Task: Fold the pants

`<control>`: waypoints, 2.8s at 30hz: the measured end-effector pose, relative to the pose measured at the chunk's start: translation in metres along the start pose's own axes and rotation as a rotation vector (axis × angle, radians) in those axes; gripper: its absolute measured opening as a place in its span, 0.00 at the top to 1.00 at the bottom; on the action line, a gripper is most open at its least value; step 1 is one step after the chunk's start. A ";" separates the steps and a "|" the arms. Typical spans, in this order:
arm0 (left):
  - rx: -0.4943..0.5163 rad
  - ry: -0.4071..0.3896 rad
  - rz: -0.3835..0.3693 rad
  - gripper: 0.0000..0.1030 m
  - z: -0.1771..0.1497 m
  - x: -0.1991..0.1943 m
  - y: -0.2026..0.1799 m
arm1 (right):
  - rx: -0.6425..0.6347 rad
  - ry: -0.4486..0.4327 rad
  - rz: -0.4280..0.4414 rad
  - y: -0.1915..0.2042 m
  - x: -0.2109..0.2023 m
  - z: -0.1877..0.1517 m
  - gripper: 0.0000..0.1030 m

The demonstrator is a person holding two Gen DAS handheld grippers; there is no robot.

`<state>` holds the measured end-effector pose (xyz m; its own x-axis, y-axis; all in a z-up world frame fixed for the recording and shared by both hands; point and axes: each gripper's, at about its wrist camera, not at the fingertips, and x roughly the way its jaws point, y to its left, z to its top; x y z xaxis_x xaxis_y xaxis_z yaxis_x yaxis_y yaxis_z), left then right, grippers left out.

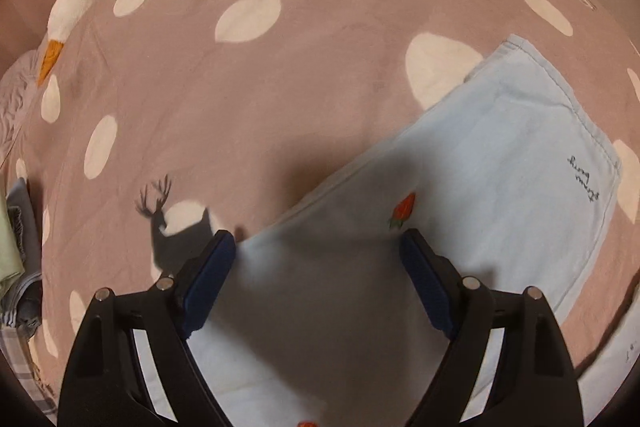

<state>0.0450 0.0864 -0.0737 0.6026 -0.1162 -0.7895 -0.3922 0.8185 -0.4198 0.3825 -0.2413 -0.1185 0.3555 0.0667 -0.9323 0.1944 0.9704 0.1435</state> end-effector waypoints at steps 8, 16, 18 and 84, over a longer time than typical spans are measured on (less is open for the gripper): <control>-0.019 -0.038 0.001 0.13 0.001 -0.011 0.001 | -0.008 -0.027 0.050 -0.030 -0.025 -0.004 0.97; -0.076 -0.101 -0.021 0.13 0.007 -0.034 0.005 | -0.054 -0.282 0.342 -0.076 -0.173 -0.068 0.98; -0.094 -0.109 -0.039 0.13 0.009 -0.037 0.005 | -0.065 -0.332 0.377 -0.091 -0.200 -0.103 0.98; -0.212 -0.033 0.025 0.80 -0.041 -0.029 0.078 | 0.050 -0.340 0.026 -0.216 -0.172 -0.155 0.76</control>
<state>-0.0317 0.1309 -0.1019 0.6121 -0.0755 -0.7872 -0.5428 0.6838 -0.4877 0.1373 -0.4264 -0.0408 0.6440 0.0019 -0.7650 0.2226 0.9563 0.1897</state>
